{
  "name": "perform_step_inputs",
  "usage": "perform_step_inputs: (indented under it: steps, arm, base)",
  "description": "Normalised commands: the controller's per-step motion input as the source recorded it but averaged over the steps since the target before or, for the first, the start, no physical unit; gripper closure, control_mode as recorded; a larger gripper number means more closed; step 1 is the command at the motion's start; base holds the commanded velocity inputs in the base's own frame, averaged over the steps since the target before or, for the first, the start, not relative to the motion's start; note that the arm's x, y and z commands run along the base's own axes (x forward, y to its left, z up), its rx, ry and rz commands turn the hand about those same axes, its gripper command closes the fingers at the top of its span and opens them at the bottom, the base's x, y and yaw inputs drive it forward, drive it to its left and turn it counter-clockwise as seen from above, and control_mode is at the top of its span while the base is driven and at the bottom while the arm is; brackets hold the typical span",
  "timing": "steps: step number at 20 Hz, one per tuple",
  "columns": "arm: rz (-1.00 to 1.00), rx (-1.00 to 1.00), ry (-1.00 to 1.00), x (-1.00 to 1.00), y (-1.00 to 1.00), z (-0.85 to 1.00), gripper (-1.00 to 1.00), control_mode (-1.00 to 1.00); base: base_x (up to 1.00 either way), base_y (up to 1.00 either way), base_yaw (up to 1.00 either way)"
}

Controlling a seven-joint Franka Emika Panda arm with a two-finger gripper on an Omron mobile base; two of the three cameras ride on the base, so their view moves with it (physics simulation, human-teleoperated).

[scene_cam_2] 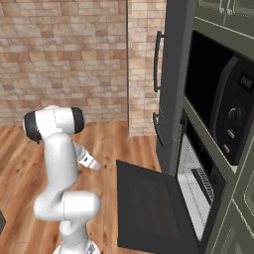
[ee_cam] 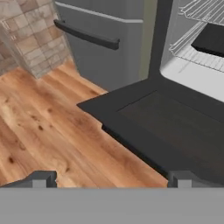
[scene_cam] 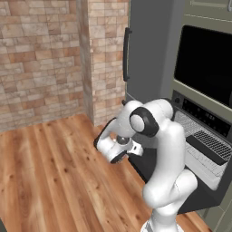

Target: Take the baked cake out of the oven and place it on the plate for cooling. Then close the oven door.

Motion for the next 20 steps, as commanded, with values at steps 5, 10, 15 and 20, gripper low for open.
perform_step_inputs:
  steps: [5,10,15,20]
  arm:
    - [-0.01,-0.18,-0.12,-0.15,0.92,-0.80,-1.00,-1.00]
    - [-0.05,-0.19,-0.30,0.00,0.68,-0.81,-1.00,-1.00]
    - [-0.11,-0.18,-0.36,0.00,0.46,-0.88,-1.00,-1.00]
    - [-0.17,-0.15,-0.31,0.02,0.21,-0.96,-1.00,-1.00]
  base:
    - [0.00,0.00,0.00]
    - [0.00,0.00,0.00]
    - [0.00,0.00,0.00]
    - [0.00,0.00,0.00]
